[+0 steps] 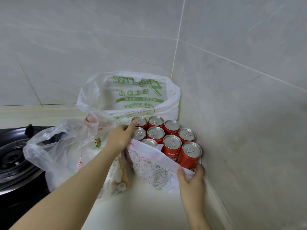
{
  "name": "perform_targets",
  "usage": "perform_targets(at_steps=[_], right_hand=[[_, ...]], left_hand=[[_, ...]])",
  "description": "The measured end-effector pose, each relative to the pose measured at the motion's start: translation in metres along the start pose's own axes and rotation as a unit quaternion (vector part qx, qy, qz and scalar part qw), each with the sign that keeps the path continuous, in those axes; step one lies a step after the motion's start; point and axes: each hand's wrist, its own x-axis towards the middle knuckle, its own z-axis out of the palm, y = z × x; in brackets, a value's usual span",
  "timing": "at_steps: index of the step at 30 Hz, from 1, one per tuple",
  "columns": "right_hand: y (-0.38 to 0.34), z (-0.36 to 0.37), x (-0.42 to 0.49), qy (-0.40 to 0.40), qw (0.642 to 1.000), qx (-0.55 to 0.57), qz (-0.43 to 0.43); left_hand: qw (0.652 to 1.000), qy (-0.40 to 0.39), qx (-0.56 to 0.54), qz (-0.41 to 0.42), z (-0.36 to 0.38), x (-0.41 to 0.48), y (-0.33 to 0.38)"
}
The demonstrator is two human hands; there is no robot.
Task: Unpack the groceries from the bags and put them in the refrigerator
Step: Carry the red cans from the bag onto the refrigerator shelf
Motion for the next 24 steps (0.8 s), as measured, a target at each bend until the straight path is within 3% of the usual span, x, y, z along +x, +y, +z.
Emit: perform_targets(at_steps=[5,10,14,17,20,24], right_hand=[[0.012,0.008,-0.002,0.005,0.995,-0.095,-0.034],[0.006,0.011,-0.012,0.050,0.996,-0.068,0.005],[0.010,0.012,-0.021,0.058,0.984,-0.123,-0.112],[0.019,0.013,-0.021,0.018,0.980,-0.156,-0.123],[0.022,0.008,-0.022,0.030,0.957,-0.235,-0.167],[0.013,0.000,-0.034,-0.132,0.903,-0.407,-0.046]], left_hand=[[0.979,-0.021,0.145,0.141,-0.006,-0.023,-0.026],[0.979,-0.003,0.077,0.189,-0.013,-0.030,-0.042],[0.953,0.022,0.119,0.278,-0.013,-0.033,-0.054],[0.921,0.035,0.199,0.333,-0.013,-0.034,-0.060],[0.880,0.023,0.338,0.332,-0.009,-0.041,-0.062],[0.818,-0.029,0.539,0.197,0.007,-0.063,-0.050]])
